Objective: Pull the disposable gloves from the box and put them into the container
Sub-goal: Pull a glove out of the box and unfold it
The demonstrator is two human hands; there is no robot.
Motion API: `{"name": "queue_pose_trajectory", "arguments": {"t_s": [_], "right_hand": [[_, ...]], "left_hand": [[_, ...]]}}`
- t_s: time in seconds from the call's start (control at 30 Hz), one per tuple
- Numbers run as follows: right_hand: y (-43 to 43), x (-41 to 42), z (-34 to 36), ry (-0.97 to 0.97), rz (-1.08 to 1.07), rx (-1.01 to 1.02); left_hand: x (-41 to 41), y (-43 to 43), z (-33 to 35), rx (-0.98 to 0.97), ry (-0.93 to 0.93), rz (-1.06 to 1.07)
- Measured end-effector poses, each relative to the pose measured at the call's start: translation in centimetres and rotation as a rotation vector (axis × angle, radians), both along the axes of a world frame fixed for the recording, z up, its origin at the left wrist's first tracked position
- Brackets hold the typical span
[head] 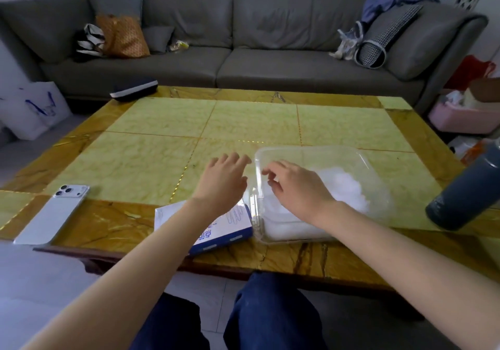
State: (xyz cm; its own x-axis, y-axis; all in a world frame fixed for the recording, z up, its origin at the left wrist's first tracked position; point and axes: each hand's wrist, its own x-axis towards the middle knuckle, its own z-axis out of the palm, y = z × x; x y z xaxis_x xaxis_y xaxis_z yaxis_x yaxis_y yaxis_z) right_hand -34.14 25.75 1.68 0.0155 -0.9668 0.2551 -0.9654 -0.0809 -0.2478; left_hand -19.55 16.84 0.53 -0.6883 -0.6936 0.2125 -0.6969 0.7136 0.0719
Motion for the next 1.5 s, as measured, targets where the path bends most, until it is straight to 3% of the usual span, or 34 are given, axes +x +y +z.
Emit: {"name": "queue_pose_trajectory", "arguments": {"t_s": [0.17, 0.3, 0.43, 0.6, 0.87, 1.07, 1.5], "right_hand": [[-1.7, 5.7, -2.1, 0.016, 0.201, -0.120], [-3.5, 9.9, -4.1, 0.004, 0.252, 0.099], [-5.2, 11.9, -6.3, 0.059, 0.172, 0.360], [-6.8, 13.0, -6.9, 0.271, 0.100, 0.393], [-7.6, 14.1, -6.3, 0.272, 0.099, 0.439], [-6.6, 12.3, -5.4, 0.014, 0.051, 0.294], [-6.8, 6.9, 3.7, -0.064, -0.149, -0.185]], "left_hand": [[8.2, -0.1, -4.1, 0.268, -0.166, 0.269], [10.9, 0.7, -5.6, 0.403, -0.102, 0.338], [11.7, 1.0, -6.5, 0.409, -0.047, 0.304], [12.0, 0.9, -7.3, 0.384, -0.020, 0.298], [12.1, 0.9, -7.8, 0.374, 0.026, 0.301], [12.1, 0.6, -7.9, 0.390, 0.051, 0.308], [12.1, 0.5, -7.5, 0.409, -0.009, 0.307]]}}
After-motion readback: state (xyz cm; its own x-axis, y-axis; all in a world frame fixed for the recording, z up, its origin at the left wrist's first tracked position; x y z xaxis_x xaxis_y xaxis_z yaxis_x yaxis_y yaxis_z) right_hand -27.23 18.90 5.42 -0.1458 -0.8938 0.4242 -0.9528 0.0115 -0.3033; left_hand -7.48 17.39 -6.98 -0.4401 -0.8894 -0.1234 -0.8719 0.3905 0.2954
